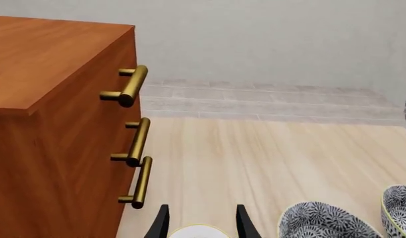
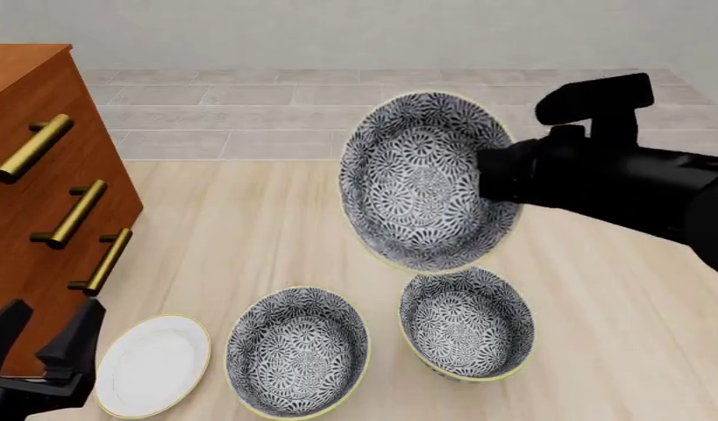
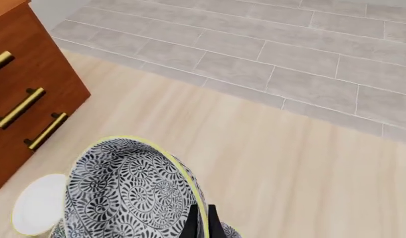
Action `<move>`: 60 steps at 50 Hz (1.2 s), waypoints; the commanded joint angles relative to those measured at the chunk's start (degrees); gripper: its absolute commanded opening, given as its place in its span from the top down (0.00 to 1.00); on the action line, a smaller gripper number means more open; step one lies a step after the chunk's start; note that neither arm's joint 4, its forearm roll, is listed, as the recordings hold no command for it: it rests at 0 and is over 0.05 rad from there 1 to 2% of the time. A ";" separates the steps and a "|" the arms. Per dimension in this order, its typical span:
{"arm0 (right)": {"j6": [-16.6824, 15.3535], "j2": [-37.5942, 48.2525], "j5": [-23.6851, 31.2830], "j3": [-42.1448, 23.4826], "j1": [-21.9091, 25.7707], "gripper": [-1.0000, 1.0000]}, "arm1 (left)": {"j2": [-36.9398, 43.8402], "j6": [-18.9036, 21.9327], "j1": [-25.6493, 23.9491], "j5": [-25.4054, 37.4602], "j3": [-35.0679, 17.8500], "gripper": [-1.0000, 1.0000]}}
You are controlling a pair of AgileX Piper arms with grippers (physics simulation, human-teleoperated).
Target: Stack the bowl at the front on the bowl in the middle.
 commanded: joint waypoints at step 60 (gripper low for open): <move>5.54 -0.14 -12.70 19.90 -8.96 1.00 | 1.25 -0.79 0.21 -0.28 0.01 0.00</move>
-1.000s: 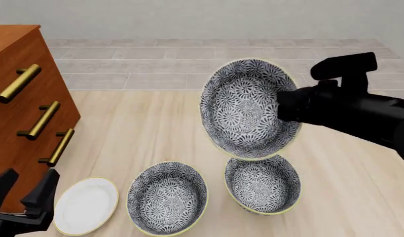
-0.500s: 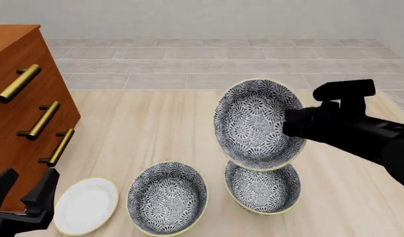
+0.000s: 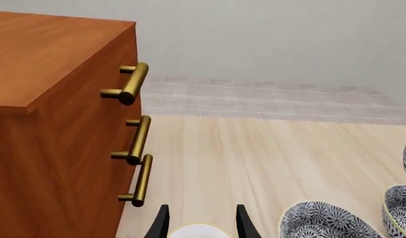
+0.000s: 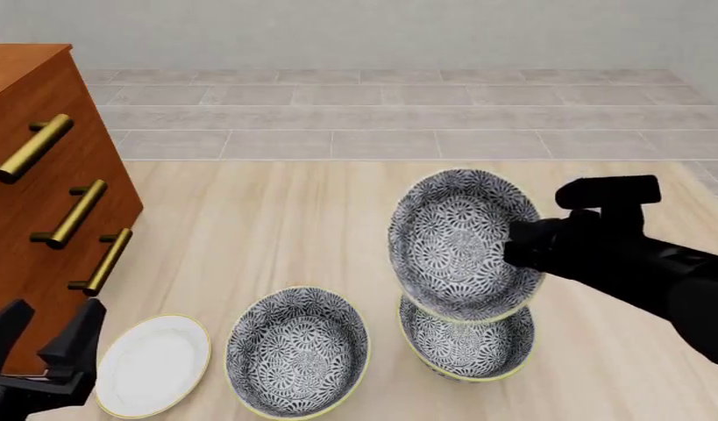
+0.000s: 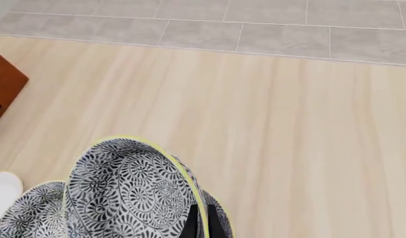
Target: Stack the bowl at the front on the bowl in the middle.
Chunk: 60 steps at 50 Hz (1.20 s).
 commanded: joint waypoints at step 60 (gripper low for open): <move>3.50 5.39 -9.53 8.56 -1.72 1.00 | 7.29 1.97 -0.04 -5.06 0.01 0.00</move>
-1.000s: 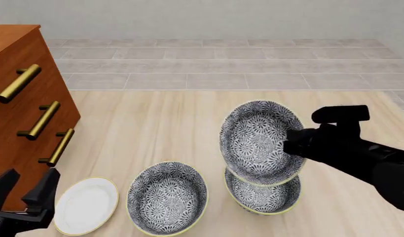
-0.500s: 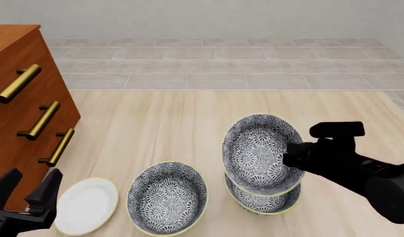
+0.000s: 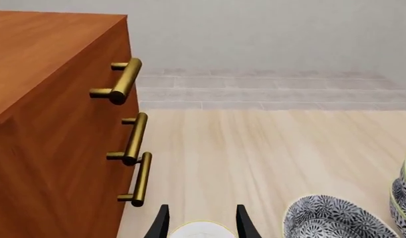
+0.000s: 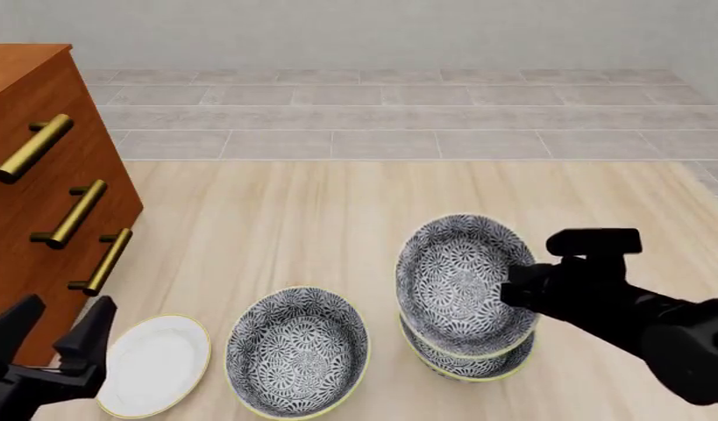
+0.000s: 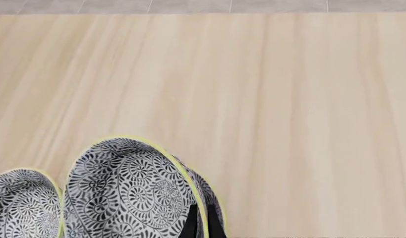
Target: Stack the bowl at the front on the bowl in the middle.
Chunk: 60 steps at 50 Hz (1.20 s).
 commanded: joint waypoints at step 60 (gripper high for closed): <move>0.72 2.75 -3.16 2.01 0.47 0.00 | 1.43 0.06 0.28 -1.11 0.00 0.00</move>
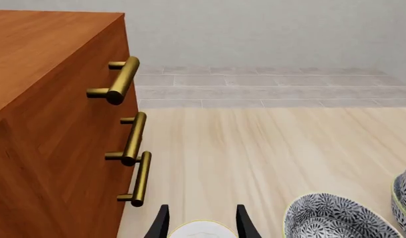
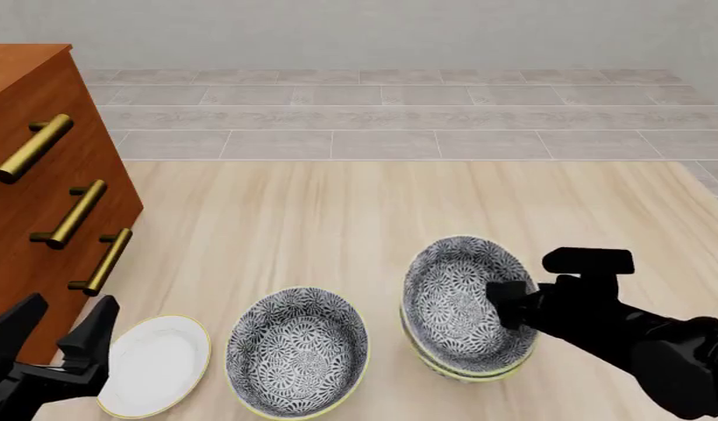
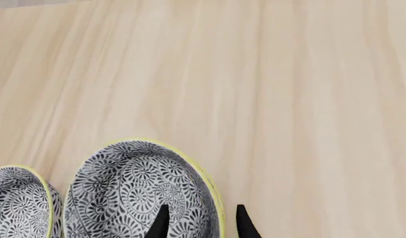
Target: Stack the bowl at the front on the bowl in the middle.
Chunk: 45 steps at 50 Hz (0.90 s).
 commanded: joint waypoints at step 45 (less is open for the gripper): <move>-4.74 -21.19 18.04 -7.50 0.18 0.00 | -0.62 -0.59 0.10 0.27 0.00 0.00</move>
